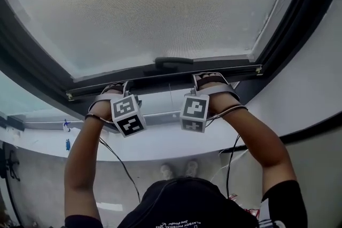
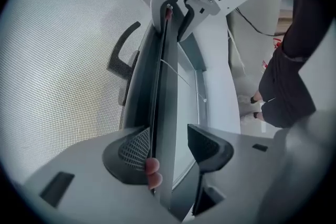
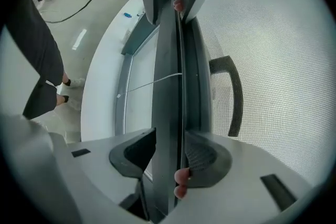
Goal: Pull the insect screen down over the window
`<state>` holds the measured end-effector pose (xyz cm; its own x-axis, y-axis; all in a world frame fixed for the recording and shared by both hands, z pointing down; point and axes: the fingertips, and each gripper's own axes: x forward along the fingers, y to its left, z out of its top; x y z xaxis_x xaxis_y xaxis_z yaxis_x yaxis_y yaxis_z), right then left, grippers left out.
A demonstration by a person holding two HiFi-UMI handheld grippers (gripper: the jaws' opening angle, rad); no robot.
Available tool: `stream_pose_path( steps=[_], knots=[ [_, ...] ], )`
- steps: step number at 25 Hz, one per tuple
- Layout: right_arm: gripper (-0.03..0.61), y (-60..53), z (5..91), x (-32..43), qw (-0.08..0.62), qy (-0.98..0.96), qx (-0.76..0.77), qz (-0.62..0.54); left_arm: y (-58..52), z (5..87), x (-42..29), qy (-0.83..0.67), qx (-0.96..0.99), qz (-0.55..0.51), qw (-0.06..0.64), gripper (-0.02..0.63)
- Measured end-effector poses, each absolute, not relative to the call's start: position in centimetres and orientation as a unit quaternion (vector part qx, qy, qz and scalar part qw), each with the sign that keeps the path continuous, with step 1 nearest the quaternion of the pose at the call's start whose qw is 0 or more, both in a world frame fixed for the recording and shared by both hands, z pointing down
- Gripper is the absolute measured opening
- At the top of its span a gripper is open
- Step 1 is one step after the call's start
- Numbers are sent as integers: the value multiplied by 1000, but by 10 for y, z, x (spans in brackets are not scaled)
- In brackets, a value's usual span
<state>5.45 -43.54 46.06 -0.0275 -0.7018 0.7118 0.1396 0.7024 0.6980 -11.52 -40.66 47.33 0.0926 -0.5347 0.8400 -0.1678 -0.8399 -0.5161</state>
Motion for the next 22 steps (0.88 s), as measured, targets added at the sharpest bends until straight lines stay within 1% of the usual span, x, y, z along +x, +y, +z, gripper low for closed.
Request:
stream_pose_path(
  steps=[2,8,14,18,22],
  knots=[
    [169,-437,461,53,659,-646,219,-318,-408,473,-116,248,-722,-630,143,224],
    [169,-433,466,62,664,-633,220,-331,-410,475,-108,278,-730,-599,173,224],
    [169,-433,461,60,662,-648,200,-318,-419,474,-113,289,-720,-601,191,224],
    [169,-426,459,59,664,-657,192,-301,-410,473,-110,265,-712,-627,173,224],
    [169,-426,459,57,670,-648,193,-306,-419,472,-111,303,-720,-593,196,224]
  ],
)
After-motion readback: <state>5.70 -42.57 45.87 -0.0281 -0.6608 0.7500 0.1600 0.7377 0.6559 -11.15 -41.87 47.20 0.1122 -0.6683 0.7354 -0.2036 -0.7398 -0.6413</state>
